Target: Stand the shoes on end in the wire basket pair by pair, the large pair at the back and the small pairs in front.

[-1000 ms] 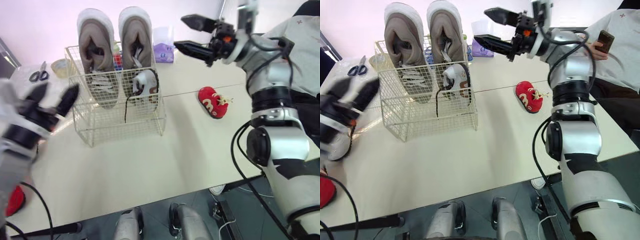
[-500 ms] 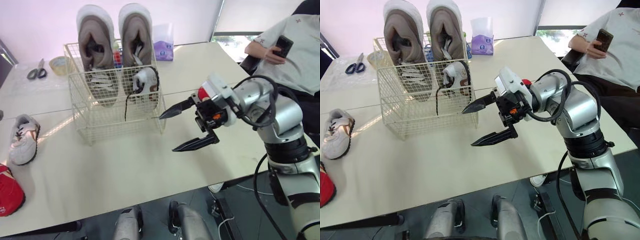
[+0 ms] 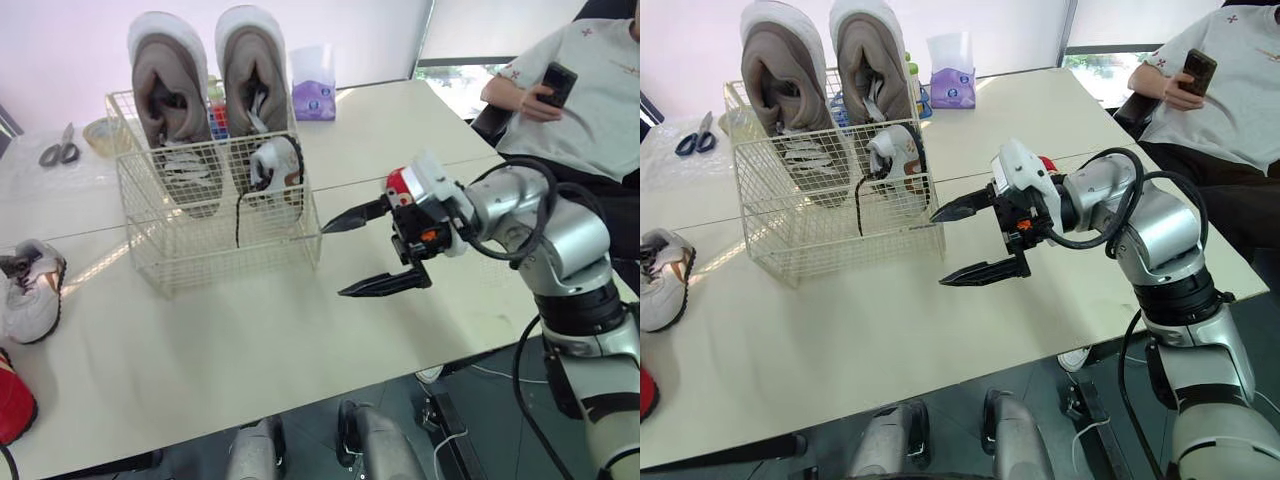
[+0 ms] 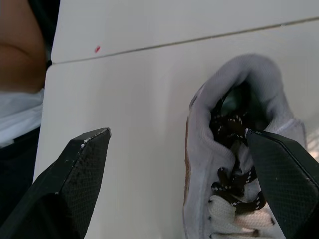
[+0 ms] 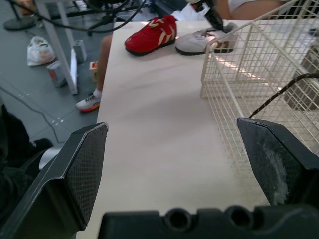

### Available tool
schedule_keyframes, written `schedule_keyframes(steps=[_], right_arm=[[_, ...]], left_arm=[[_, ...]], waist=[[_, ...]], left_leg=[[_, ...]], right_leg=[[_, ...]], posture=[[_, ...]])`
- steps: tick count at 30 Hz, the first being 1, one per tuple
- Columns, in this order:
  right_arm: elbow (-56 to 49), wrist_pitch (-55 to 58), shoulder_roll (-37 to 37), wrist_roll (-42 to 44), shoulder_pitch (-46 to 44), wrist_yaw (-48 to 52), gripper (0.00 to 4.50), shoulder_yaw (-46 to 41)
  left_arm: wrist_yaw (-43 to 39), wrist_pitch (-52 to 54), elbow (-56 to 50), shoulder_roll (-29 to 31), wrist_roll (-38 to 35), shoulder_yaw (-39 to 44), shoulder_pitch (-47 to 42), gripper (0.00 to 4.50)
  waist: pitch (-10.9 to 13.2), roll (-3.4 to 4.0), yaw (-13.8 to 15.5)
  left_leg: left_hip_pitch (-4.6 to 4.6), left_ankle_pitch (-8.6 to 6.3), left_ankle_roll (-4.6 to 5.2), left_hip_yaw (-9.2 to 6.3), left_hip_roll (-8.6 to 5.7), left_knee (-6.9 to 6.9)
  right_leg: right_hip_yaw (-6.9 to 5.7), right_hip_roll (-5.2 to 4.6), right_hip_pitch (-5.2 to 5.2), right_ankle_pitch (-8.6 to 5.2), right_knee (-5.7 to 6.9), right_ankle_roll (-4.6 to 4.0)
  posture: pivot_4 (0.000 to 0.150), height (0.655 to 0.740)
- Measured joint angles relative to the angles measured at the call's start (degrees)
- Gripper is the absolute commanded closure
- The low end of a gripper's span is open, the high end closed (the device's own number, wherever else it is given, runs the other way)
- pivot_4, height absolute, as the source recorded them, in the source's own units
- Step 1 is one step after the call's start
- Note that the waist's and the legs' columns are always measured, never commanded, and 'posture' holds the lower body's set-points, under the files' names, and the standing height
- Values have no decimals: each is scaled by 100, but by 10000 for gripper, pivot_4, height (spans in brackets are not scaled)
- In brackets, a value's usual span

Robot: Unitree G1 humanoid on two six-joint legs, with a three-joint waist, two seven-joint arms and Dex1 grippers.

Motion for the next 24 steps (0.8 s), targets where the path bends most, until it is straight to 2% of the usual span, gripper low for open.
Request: schedule_keyframes(steps=[3, 6, 8, 9, 14, 17, 20, 24], right_arm=[[-21, 12, 0, 4, 13, -92, 0, -44], [-23, 18, 1, 4, 12, -205, 0, -79], [-20, 18, 2, 3, 12, -263, 0, -81], [-18, 17, 3, 3, 12, -286, 0, -81], [86, -18, 39, -7, 4, -392, 0, -81], [214, -38, 39, -62, 0, -446, 0, -81], [318, -94, 45, -66, -88, -460, 0, -80], [500, -52, 46, -15, -259, -523, 0, -224]], left_arm=[[-93, 30, 271, -164, 180, -49, -49, 18357], [-108, 18, 382, -278, 307, -48, -111, 34440], [-91, 24, 437, -346, 379, -38, -135, 43316], [-76, 25, 463, -362, 414, -25, -145, 44701], [60, 33, 499, -392, 432, 199, -185, 44701], [273, 151, 297, -390, 287, 694, -309, 44701], [627, 261, -574, -395, 20, 1543, -293, 44701], [1115, 156, -2859, -811, -333, 3023, 134, 44701]], waist=[[-3, -11, 7], [-13, -32, 2], [-13, -32, -14], [-13, -32, -16], [-13, -34, 0], [-11, -75, 5], [-12, -103, 4], [-13, -104, -2]], left_leg=[[16, -3, -8, -1, 2, 10], [31, -5, -10, 1, 4, 12], [52, -4, -9, 8, 5, 7], [61, -2, -6, 12, 5, 1], [65, 4, 3, 12, 12, -10], [64, 5, 2, 9, 14, -7], [62, 5, 1, 11, 14, -2], [63, 4, 1, 17, 9, -6]], right_leg=[[1, -6, 14, -7, 7, -30], [-1, -11, 20, -1, 6, -42], [1, -15, 29, -1, 7, -43], [2, -14, 33, -1, 7, -42], [0, -3, 30, -2, 18, -45], [-2, -1, 28, -1, 24, -45], [-2, -8, 32, -1, 21, -47], [12, -19, 33, 3, 9, -43]], posture=[[1500, 7400], [1500, 7400], [1500, 7400], [1500, 7400], [1500, 7400], [1500, 7400], [1500, 7400], [1500, 7400]])
